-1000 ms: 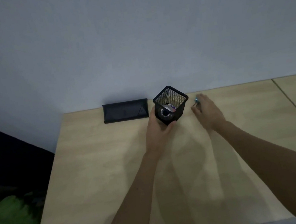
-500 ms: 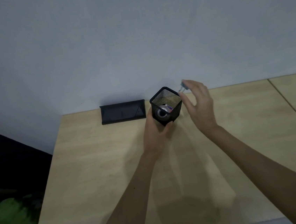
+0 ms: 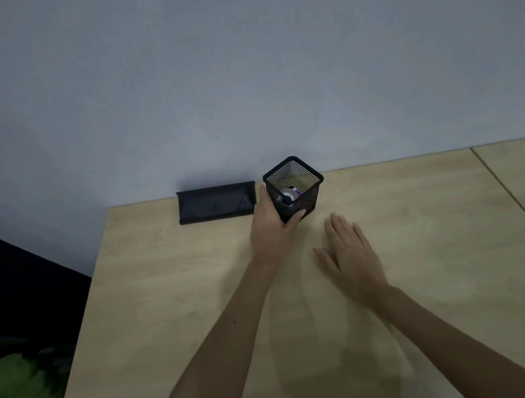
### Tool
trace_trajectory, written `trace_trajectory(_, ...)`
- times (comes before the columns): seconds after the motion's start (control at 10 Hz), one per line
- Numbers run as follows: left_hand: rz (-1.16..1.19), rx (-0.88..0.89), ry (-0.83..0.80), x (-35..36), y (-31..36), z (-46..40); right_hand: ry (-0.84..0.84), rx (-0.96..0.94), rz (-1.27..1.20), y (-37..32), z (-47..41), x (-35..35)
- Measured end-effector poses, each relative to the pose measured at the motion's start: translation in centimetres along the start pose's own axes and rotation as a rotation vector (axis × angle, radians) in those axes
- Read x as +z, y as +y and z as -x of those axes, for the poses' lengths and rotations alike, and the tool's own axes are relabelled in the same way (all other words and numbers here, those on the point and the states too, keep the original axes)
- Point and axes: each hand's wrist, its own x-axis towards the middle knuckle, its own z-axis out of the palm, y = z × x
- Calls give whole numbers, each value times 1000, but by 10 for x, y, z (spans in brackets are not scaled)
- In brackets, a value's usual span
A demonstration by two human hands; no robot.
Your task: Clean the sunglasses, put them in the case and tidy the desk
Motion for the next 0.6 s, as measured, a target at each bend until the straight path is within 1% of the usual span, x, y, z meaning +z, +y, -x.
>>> trace_trajectory(0.1,-20,36,-52,-4,-2,-10,-7,-18,40,1,-2,2)
trace_trajectory(0.2,-125,60,-58,-8,-1,-20,-10,-17,46,1,-2,3)
trace_trajectory(0.3,-162,70,-74,-9,3,-30,3,-26,59,2,-3,5)
trace_trajectory(0.4,-186,35,-91,-14,11,-38,-16,-19,64,3,-4,5)
trace_trajectory(0.5,-237,36,-83,-15,17,-36,-54,-6,83,4,-6,5)
trace_trajectory(0.6,-329,25,-76,-15,19,-25,-132,-11,117,4,-10,3)
